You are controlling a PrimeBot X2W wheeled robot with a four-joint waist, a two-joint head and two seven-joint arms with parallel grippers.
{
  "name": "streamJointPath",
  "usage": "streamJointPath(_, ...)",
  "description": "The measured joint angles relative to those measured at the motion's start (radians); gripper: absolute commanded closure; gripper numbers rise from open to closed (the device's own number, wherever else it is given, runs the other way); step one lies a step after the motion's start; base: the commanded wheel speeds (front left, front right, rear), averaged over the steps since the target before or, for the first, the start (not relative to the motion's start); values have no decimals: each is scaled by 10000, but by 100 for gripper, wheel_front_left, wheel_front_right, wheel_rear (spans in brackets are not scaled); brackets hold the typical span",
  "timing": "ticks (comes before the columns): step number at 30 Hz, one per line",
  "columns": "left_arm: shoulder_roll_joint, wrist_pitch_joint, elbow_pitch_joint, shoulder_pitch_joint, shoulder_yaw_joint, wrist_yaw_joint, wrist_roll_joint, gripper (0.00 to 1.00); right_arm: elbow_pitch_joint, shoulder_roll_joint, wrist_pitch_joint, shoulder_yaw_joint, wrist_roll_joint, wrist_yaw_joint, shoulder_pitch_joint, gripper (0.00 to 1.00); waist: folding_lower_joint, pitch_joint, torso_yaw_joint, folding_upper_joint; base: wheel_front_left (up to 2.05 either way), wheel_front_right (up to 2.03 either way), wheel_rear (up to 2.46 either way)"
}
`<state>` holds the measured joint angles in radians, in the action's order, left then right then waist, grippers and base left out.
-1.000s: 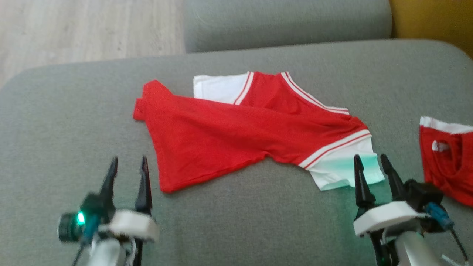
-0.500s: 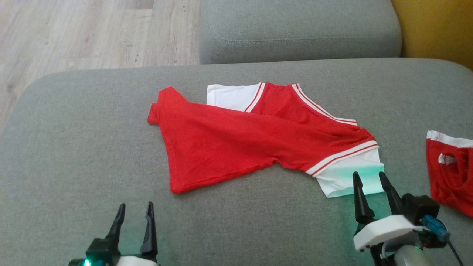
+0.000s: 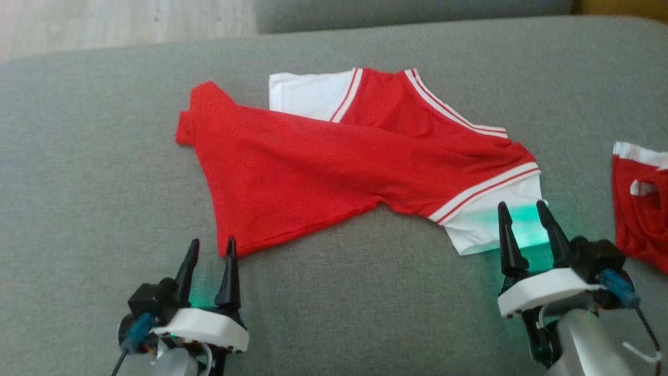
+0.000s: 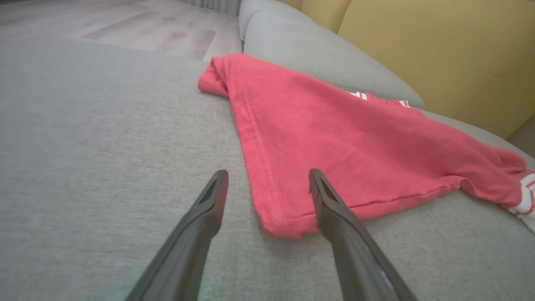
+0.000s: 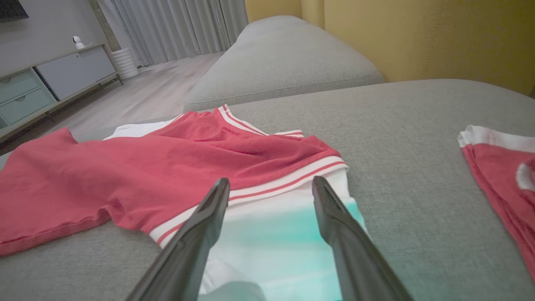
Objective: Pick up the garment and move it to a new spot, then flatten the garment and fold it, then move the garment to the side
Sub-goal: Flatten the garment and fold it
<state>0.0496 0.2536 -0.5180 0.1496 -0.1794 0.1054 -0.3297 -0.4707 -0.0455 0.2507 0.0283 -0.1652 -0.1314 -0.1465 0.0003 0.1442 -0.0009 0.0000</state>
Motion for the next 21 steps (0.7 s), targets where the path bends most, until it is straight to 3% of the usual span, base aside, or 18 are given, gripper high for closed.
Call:
streamJointPath(12, -23, 115, -1174, 623, -541, -12, -836, 0, 48, -2, 0, -326, 96, 0, -245, 0, -3, 715, -526, 0, 0, 0, 0)
streamJointPath(13, -23, 117, -1258, 692, -562, -12, -859, 30, 38, -2, 0, -347, 96, 0, -262, 0, -3, 729, -532, 0, 0, 0, 0)
streamJointPath(14, -25, 117, -1350, 750, -591, -12, -871, 71, 10, -2, 0, -370, 96, 0, -276, 0, -3, 741, -535, 0, 0, 0, 0)
streamJointPath(15, -27, 119, -1425, 807, -598, -12, -903, 100, -73, -2, 0, -408, 96, 0, -290, 0, -3, 753, -534, 0, 0, 0, 0)
streamJointPath(21, -17, 117, -1563, 937, -771, -13, -949, 100, -917, -2, 0, -731, 215, 0, -393, 0, -3, 772, -439, 0, 0, 0, 0)
